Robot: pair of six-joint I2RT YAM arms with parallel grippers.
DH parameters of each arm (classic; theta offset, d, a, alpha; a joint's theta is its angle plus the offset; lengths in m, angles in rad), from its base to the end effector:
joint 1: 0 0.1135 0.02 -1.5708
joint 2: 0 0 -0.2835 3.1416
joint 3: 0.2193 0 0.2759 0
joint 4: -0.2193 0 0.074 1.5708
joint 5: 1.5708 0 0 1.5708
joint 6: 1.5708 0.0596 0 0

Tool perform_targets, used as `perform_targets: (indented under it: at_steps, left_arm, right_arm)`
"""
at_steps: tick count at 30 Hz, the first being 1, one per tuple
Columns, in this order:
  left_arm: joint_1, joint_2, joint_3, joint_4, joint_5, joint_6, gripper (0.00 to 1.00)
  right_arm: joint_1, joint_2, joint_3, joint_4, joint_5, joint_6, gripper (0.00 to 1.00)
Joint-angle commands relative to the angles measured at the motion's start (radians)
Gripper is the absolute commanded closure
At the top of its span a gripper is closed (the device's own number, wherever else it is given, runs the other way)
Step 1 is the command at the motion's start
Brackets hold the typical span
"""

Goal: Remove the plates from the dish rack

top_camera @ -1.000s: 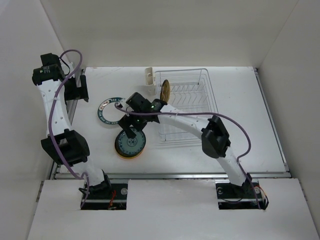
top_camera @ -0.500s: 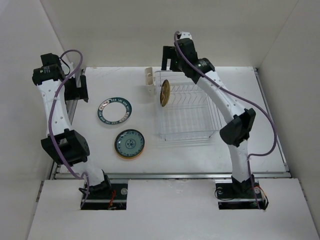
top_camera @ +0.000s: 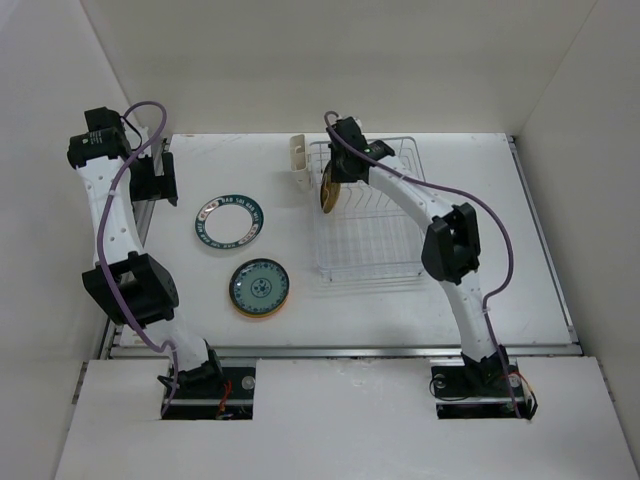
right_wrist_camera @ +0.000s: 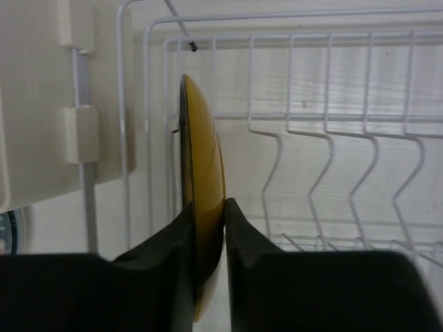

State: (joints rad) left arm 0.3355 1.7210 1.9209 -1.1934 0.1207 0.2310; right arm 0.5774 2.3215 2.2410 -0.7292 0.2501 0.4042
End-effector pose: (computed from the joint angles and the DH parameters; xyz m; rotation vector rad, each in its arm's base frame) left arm 0.3679 0.1207 0.3945 -0.0876 2.5530 0.0638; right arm 0.4919 0.3029 0.2636 -0.0856 2.3542 0.1828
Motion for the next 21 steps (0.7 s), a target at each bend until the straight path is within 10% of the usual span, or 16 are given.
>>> perform_targets:
  at_steps: [1, 4, 16, 21]
  left_arm:
    - [0.005, 0.000, 0.035, -0.002, -0.009, 0.010, 0.00]
    - [0.005, 0.000, 0.035, -0.002, -0.009, 0.001, 0.00]
    - [0.005, 0.000, 0.044, -0.002, 0.023, -0.009, 0.00]
    - [0.005, -0.011, 0.044, -0.002, 0.023, -0.009, 0.00]
  right_arm:
    - [0.002, -0.013, 0.014, 0.028, 0.037, 0.018, 0.79]
    - [0.002, -0.057, 0.005, 0.019, 0.081, 0.018, 1.00]
    - [0.064, -0.303, 0.060, -0.088, 0.475, -0.074, 1.00]
    - [0.156, -0.477, -0.173, -0.044, 0.330, -0.123, 1.00]
